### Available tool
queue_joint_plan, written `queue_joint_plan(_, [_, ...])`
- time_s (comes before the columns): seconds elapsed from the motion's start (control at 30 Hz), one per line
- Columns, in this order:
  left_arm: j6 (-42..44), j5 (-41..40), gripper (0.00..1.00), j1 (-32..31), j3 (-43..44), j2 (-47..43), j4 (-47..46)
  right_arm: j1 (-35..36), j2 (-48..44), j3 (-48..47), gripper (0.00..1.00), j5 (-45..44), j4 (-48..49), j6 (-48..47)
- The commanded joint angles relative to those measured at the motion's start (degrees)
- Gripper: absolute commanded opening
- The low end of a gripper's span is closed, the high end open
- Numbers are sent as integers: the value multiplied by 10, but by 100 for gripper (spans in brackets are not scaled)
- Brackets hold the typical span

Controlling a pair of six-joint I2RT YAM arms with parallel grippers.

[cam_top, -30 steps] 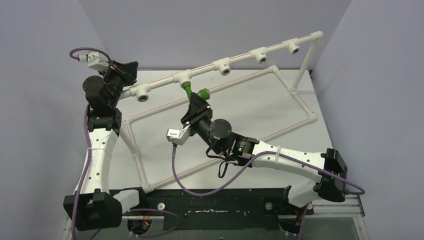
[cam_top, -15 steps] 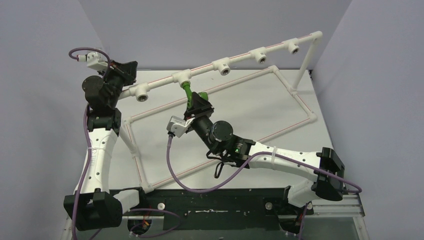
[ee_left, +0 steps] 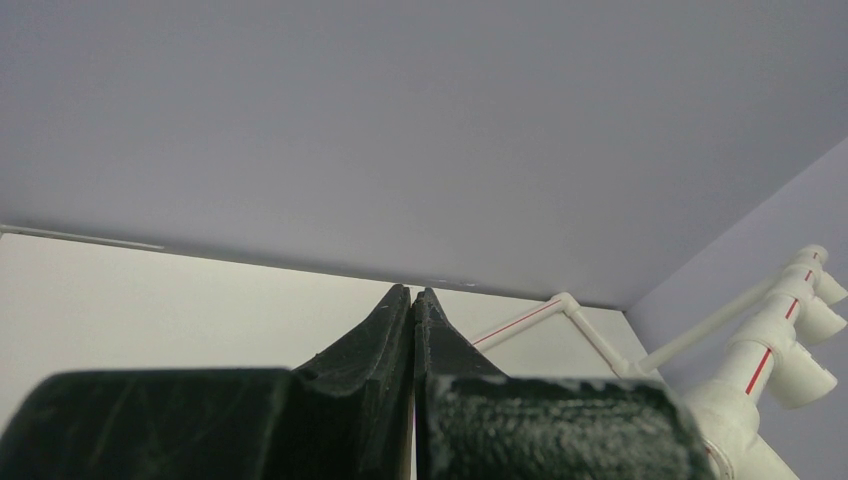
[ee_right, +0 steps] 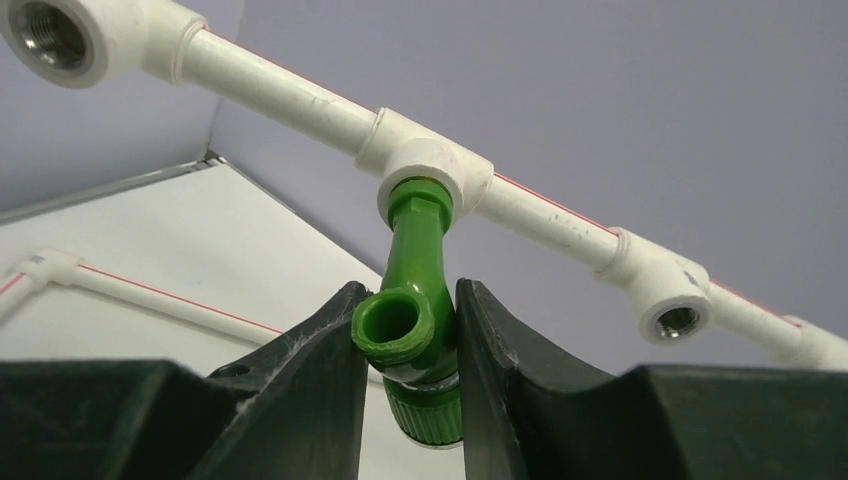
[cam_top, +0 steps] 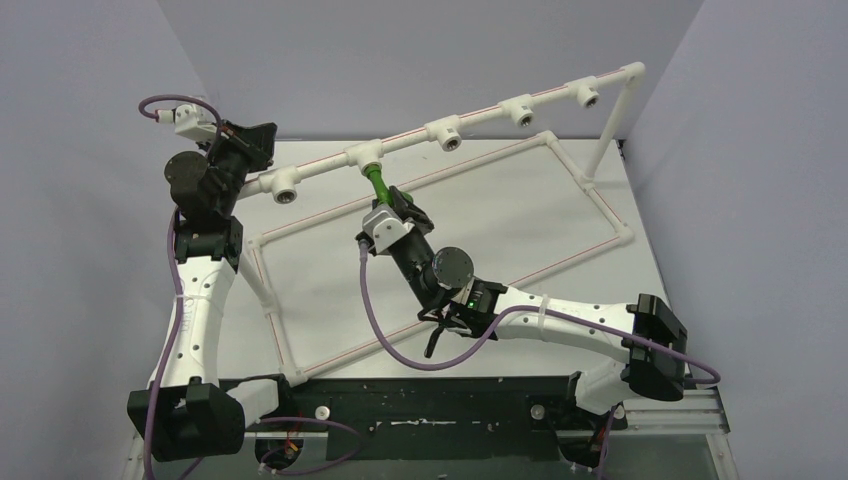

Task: Install the water faucets

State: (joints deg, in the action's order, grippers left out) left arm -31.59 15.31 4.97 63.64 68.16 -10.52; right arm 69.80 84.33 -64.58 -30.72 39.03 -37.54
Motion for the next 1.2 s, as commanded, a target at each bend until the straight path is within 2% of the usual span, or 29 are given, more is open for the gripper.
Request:
queue_joint_plan(0.0, [-9, 11, 0, 9, -80, 75, 191, 5, -32, -19, 0, -74, 166, 235])
queue_joint_plan(0.43, [-10, 13, 0, 9, -81, 74, 190, 1, -56, -1, 0, -151, 161, 462])
queue_joint_plan(0.97, [-9, 11, 0, 10, -82, 72, 190, -41, -119, 35, 0, -185, 34, 878])
queue_joint_plan(1.17, [-9, 9, 0, 9, -81, 72, 191, -43, -119, 5, 0, -204, -47, 970])
